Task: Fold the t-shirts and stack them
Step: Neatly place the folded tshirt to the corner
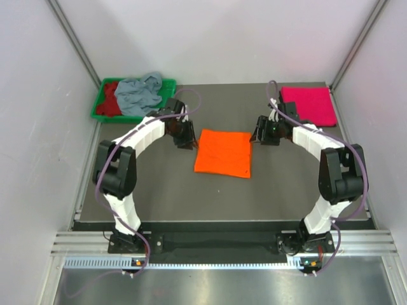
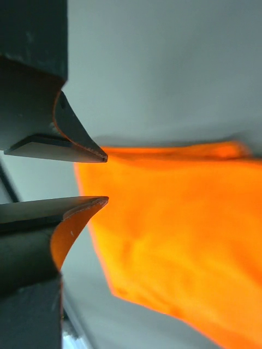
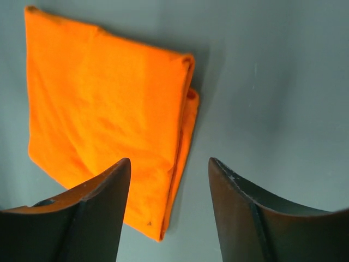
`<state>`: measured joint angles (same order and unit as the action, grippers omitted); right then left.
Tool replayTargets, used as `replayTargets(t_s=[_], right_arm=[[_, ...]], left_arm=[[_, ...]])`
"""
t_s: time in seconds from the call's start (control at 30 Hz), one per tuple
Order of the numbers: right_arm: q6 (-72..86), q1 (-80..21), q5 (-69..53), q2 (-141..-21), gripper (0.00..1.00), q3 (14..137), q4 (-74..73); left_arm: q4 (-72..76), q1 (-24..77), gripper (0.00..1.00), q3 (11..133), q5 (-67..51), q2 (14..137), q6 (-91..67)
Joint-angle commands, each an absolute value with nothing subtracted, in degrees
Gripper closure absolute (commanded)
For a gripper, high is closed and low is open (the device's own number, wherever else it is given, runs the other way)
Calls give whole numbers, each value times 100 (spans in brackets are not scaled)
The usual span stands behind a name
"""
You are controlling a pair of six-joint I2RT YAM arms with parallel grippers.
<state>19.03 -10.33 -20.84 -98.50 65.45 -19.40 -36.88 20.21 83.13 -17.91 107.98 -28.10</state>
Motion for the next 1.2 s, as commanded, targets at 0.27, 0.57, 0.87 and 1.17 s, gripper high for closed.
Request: replayTargets(t_s=[0.27, 0.57, 0.87, 1.17], right_arm=[[1477, -1028, -2276, -11239, 39, 7602, -1722], [1195, -1283, -2066, -11567, 41, 7805, -1924], [923, -1406, -1837, -11628, 44, 7708, -2092], [853, -1433, -2109, -11698, 49, 7620, -2083]], left_arm=[[-2663, 2118, 67, 7066, -1838, 10740, -3296], [-2663, 2127, 74, 7093, -1336, 11021, -3208], [-2690, 2118, 77, 7014, -1292, 11022, -3103], [-2672, 2118, 77, 6908, -1266, 10995, -3076]])
